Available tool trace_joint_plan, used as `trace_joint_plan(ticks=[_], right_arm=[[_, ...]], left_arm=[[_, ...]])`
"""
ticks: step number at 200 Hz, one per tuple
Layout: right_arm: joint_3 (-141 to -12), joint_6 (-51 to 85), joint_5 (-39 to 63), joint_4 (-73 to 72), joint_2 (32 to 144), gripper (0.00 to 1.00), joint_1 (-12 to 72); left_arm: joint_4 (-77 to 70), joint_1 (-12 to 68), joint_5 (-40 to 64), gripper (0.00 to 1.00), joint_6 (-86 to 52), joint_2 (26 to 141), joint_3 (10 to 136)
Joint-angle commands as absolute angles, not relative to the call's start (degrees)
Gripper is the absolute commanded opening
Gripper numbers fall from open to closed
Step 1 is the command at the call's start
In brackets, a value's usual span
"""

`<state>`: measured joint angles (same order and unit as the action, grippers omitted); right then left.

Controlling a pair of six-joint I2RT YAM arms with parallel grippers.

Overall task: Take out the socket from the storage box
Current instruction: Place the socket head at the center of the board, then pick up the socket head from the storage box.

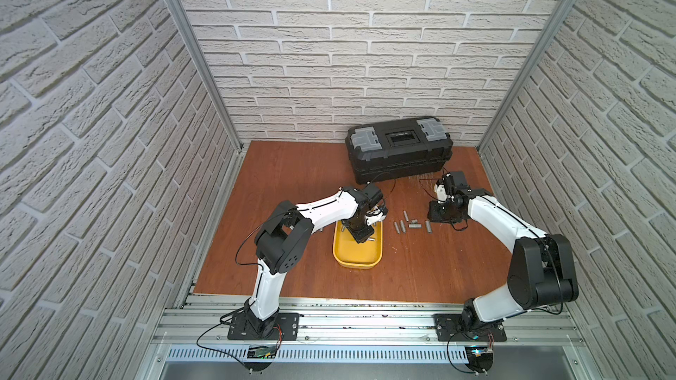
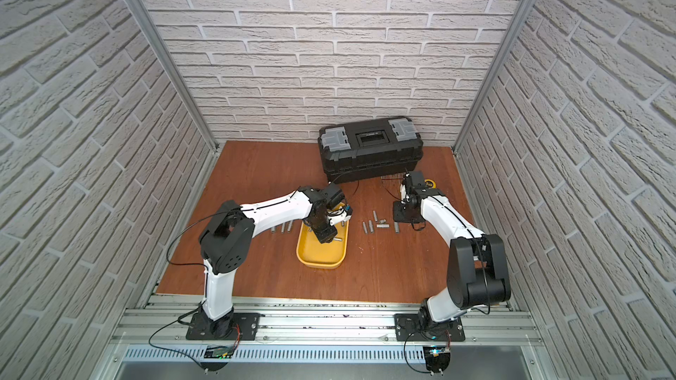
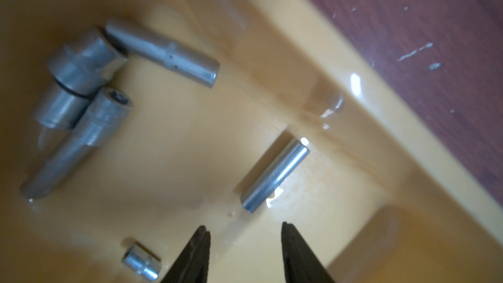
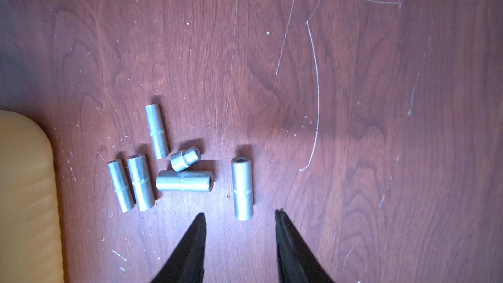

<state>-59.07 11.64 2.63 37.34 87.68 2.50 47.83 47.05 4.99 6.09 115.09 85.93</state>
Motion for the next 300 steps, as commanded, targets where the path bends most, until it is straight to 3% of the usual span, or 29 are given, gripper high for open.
trace_joint_plan(ticks=[1, 106, 218, 300], right_arm=[[-59.1, 11.9, 3.3, 37.9, 85.9, 0.43, 2.1], [-58.2, 11.8, 3.8, 37.6, 86.0, 0.43, 1.8], [-57.7, 11.8, 4.0, 37.3, 86.5, 0.43, 1.6], [-57.7, 11.6, 3.7, 37.5, 86.2, 0.43, 1.4]], left_arm=[[48.5, 47.9, 5.6, 0.47, 8.6, 116.2, 87.8], [49.9, 47.9, 7.9, 0.41, 11.9, 121.3, 90.6], [48.8, 48.6, 10.2, 0.11, 11.3, 121.0, 88.8], [46.7, 48.7, 9.2, 0.07, 9.8, 114.1, 90.4]])
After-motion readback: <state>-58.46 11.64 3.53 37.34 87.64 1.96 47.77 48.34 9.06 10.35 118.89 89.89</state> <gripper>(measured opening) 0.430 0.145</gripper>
